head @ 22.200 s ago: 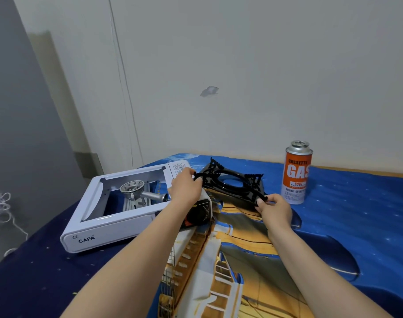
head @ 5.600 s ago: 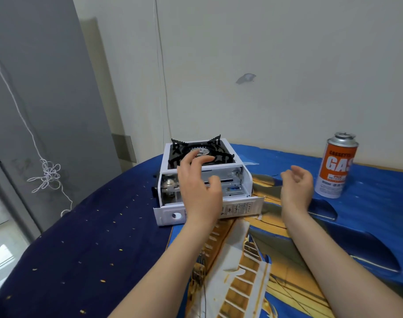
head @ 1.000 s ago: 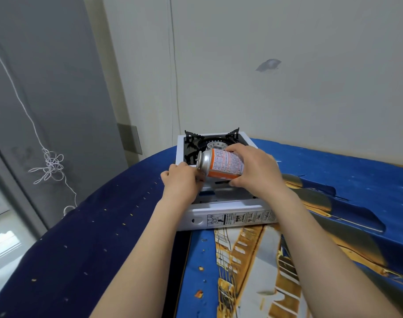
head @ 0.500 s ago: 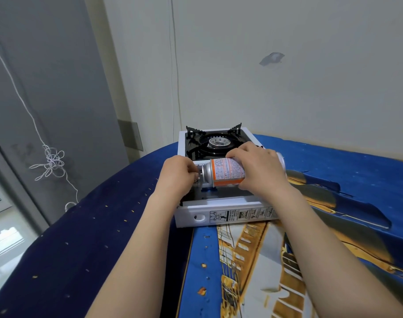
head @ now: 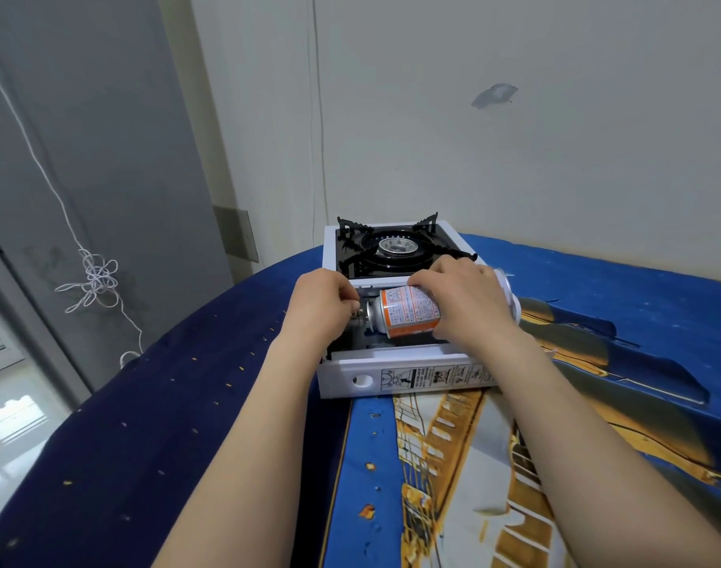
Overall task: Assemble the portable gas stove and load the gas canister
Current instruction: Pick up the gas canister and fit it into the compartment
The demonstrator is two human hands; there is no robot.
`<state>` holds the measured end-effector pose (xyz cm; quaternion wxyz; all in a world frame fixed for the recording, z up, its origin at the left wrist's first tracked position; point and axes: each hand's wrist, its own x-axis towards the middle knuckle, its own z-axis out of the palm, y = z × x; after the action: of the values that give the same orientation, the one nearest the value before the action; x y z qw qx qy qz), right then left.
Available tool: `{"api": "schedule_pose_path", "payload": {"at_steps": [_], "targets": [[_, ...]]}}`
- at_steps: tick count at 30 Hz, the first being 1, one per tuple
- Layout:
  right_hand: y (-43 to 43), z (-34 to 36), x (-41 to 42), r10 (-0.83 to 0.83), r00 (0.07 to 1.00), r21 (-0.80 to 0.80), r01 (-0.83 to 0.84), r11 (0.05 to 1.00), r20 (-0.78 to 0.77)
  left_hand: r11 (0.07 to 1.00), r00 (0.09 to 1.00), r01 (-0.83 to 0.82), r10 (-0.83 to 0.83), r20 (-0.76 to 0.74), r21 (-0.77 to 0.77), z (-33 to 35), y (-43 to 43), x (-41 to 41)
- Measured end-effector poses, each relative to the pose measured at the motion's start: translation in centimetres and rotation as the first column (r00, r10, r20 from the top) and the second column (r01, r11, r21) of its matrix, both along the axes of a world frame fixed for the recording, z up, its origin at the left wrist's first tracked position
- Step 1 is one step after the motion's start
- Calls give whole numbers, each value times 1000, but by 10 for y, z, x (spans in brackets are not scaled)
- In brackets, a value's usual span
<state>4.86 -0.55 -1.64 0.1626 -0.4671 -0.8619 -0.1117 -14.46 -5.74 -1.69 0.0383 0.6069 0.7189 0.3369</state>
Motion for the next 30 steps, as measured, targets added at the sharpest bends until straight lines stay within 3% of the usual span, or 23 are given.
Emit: {"api": "schedule_pose_path", "payload": {"at_steps": [30], "targets": [[9, -9, 0, 71, 997, -190, -76, 979, -31, 1000, 999, 22, -22, 34, 0, 2, -3, 0]]}}
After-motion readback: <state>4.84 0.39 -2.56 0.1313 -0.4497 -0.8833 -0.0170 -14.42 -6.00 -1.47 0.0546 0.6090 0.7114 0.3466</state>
